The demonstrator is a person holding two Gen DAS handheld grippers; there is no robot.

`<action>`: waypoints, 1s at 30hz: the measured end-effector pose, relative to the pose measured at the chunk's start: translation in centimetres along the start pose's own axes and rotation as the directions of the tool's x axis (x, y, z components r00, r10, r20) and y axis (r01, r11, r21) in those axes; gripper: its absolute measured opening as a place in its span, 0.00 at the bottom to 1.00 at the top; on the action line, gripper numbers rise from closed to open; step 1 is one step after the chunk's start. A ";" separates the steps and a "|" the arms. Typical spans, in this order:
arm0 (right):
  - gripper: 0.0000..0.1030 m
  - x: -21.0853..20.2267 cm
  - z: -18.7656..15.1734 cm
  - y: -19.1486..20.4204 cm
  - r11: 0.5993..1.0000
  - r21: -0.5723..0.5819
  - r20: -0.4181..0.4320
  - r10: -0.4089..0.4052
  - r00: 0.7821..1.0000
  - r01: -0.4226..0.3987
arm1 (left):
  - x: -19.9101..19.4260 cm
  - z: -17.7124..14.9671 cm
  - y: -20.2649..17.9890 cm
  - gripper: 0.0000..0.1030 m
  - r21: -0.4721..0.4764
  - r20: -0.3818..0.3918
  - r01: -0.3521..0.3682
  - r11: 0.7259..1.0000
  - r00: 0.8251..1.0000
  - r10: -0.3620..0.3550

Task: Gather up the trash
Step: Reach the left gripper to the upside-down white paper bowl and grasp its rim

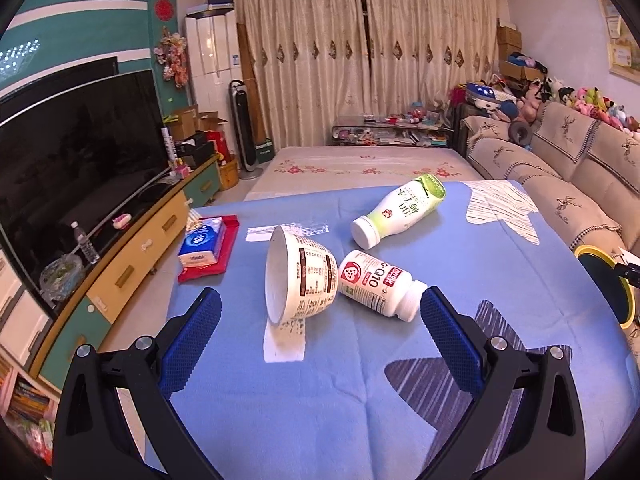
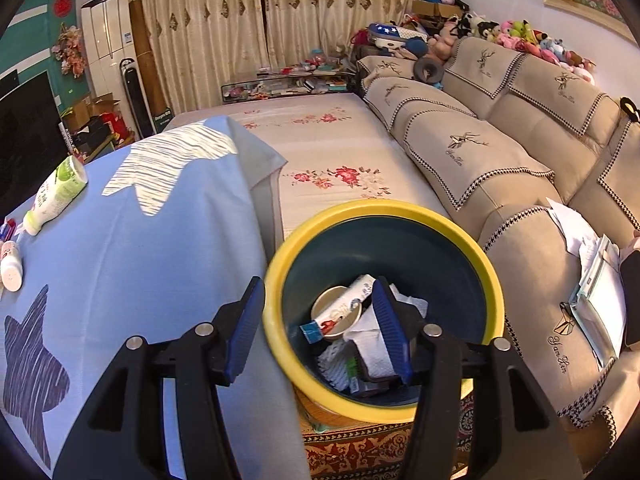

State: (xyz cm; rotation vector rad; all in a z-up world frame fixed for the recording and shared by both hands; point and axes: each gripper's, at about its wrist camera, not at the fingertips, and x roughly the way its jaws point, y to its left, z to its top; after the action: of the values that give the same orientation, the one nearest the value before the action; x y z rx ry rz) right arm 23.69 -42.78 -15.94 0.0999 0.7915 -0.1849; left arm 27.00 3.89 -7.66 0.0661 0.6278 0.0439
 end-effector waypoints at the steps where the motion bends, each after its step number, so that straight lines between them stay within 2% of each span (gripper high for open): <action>1: 0.52 0.0 0.0 0.4 1.000 -0.006 -0.001 0.003 1.000 -0.003 | 0.6 0.2 0.4 0.95 -0.002 -0.008 -0.002 1.000 1.000 0.002; 5: 0.52 0.1 0.2 1.5 1.000 -0.023 -0.006 0.008 1.000 -0.008 | 3.5 0.7 1.6 0.94 0.001 -0.039 0.048 0.999 0.998 -0.048; 15: 0.52 0.5 0.1 3.4 0.999 -0.041 -0.023 0.018 1.000 -0.019 | 8.4 0.8 2.7 0.70 0.001 -0.103 0.155 0.988 0.983 -0.154; 17: 0.52 0.4 0.1 3.5 0.999 -0.041 -0.022 0.017 1.000 -0.018 | 8.9 0.7 2.5 0.68 0.010 -0.104 0.160 0.987 0.982 -0.158; 23: 0.52 0.3 0.0 3.9 0.999 -0.037 -0.025 0.015 1.000 -0.016 | 9.7 0.4 2.1 0.53 0.027 -0.118 0.178 0.984 0.978 -0.173; 25: 0.52 0.2 -0.2 3.9 0.999 -0.038 -0.027 0.015 1.000 -0.016 | 10.0 0.3 2.0 0.40 0.029 -0.127 0.184 0.983 0.976 -0.179; 29: 0.52 0.1 -0.3 3.9 0.999 -0.035 -0.026 0.019 0.999 -0.020 | 10.0 0.1 1.8 0.23 0.029 -0.134 0.205 0.978 0.971 -0.200; 30: 0.52 -0.1 -0.4 3.8 0.999 -0.033 -0.024 0.021 0.999 -0.022 | 9.9 0.1 1.9 0.12 0.026 -0.137 0.214 0.977 0.968 -0.208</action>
State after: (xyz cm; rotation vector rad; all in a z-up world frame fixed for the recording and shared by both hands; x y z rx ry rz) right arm 24.17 -38.96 -16.09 0.0791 0.8161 -0.1503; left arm 34.96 6.35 -13.23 0.0355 0.7664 -0.1721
